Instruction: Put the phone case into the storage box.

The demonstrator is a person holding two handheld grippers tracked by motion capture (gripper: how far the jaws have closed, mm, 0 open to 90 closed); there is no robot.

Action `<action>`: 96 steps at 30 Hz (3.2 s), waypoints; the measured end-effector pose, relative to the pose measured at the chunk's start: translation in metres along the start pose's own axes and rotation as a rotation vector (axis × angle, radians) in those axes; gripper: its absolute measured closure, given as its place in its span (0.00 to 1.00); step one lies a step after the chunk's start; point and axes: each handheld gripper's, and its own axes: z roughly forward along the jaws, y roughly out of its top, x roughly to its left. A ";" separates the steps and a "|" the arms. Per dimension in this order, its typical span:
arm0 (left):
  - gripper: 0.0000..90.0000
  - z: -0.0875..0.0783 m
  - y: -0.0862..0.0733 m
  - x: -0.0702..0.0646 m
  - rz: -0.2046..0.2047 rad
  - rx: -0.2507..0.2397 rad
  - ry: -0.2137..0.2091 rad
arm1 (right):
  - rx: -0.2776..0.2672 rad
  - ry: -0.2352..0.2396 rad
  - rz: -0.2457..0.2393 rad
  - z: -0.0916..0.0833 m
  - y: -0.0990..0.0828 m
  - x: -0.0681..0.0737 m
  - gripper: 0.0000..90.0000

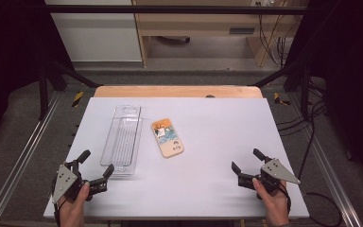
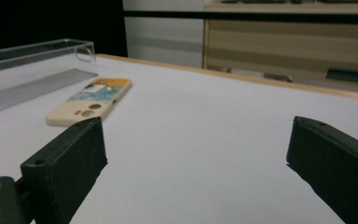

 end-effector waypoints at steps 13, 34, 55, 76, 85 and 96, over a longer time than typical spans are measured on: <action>0.02 0.001 -0.001 -0.001 0.012 0.019 0.002 | 0.182 0.031 0.014 0.022 0.016 0.021 0.05; 0.02 -0.001 0.001 0.001 0.010 0.016 0.006 | 0.452 0.181 -0.117 0.089 0.062 0.093 0.06; 0.02 -0.003 0.002 0.004 0.003 0.004 0.010 | 0.556 0.196 -0.134 0.127 0.066 0.123 0.06; 0.02 -0.004 0.003 0.004 0.003 0.002 0.010 | 0.595 0.164 -0.065 0.163 0.059 0.144 0.07; 0.02 -0.005 0.004 0.005 -0.002 -0.005 0.007 | 0.651 0.129 -0.059 0.191 0.056 0.157 0.07; 0.02 -0.007 0.006 0.007 -0.013 -0.021 0.009 | 0.705 0.085 -0.043 0.219 0.046 0.161 0.08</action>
